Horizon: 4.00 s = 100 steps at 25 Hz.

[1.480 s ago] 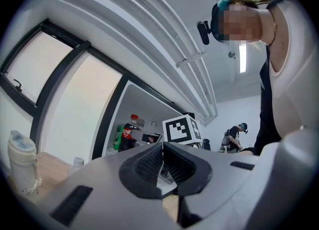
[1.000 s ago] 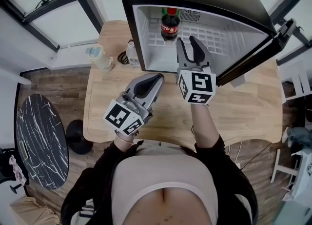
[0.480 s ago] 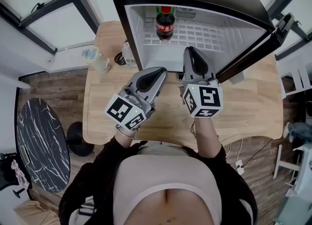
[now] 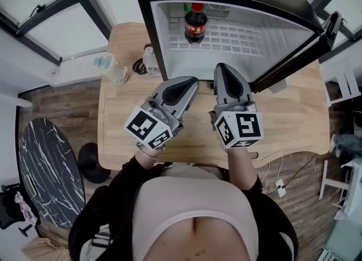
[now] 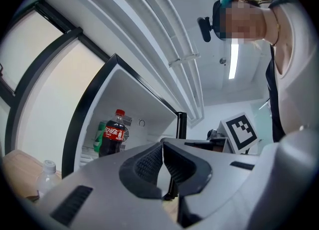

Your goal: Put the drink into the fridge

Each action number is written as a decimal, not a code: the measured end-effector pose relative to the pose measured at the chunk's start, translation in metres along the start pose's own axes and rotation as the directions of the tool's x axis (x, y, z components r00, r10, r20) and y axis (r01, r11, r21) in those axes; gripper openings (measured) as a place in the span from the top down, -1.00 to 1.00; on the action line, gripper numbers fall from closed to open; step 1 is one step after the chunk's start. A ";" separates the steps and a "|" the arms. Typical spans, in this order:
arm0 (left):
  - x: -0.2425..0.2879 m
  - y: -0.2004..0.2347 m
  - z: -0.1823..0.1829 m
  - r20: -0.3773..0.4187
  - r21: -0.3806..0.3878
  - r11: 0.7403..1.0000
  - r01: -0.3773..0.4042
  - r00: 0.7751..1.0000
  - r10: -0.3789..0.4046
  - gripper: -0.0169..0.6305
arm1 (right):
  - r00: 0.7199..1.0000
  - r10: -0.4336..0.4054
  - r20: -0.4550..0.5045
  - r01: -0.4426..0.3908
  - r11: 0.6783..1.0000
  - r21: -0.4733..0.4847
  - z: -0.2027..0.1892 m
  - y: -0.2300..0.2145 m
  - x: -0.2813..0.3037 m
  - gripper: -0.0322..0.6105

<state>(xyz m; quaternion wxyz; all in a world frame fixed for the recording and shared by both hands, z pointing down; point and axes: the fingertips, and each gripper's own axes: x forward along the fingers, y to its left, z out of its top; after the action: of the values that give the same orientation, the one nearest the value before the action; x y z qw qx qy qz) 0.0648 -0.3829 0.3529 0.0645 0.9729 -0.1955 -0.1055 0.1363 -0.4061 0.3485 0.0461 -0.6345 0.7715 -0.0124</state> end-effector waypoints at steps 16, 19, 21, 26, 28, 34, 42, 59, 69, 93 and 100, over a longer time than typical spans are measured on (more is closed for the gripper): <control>-0.041 -0.028 0.004 0.029 -0.008 1.000 -0.012 1.000 0.012 0.91 | 0.998 0.048 0.030 -0.048 0.999 -0.025 0.005 0.049 -0.046 0.80; -0.047 -0.044 0.005 0.035 -0.008 1.000 -0.026 0.999 0.026 0.91 | 0.997 0.064 0.039 -0.064 0.998 -0.019 0.008 0.055 -0.064 0.80; -0.051 -0.058 0.004 0.039 -0.008 0.999 -0.037 0.999 0.037 0.91 | 0.996 0.076 0.041 -0.075 0.997 -0.017 0.008 0.058 -0.079 0.80; -0.061 -0.102 -0.004 0.039 -0.013 0.999 -0.049 0.998 0.050 0.91 | 0.995 0.095 0.032 -0.095 0.995 -0.013 0.005 0.060 -0.128 0.80; -0.066 -0.122 -0.006 0.038 -0.010 0.999 -0.053 0.998 0.053 0.91 | 0.995 0.097 0.034 -0.097 0.995 -0.012 0.006 0.059 -0.149 0.80; -0.080 -0.187 -0.015 0.044 -0.006 0.999 -0.052 0.998 0.052 0.91 | 0.992 0.120 0.038 -0.119 0.993 -0.017 0.010 0.063 -0.212 0.80; -0.105 -0.264 -0.036 0.031 -0.039 0.997 -0.059 0.998 0.060 0.91 | 0.991 0.132 0.020 -0.132 0.991 -0.004 0.007 0.067 -0.291 0.80; -0.138 -0.321 -0.027 0.035 -0.001 0.997 -0.076 0.996 0.076 0.91 | 0.984 0.175 0.035 -0.175 0.985 -0.012 0.018 0.094 -0.349 0.80; -0.152 -0.333 -0.025 0.047 0.003 0.998 -0.067 0.997 0.067 0.91 | 0.982 0.184 0.035 -0.183 0.983 -0.035 0.020 0.109 -0.361 0.80; -0.338 -0.472 -0.023 0.032 -0.008 0.999 -0.035 0.999 0.035 0.91 | 0.992 0.117 0.039 -0.116 0.992 -0.044 0.008 0.261 -0.549 0.80; -0.368 -0.504 -0.018 0.042 -0.002 0.999 -0.033 0.999 0.033 0.91 | 0.991 0.115 0.062 -0.112 0.992 -0.055 0.016 0.284 -0.590 0.80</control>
<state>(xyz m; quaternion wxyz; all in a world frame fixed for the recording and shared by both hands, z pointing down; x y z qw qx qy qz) -0.0776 0.2247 0.3520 0.0628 0.9670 -0.2130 -0.1252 -0.0274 0.2282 0.3436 0.0555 -0.5906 0.8045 0.0310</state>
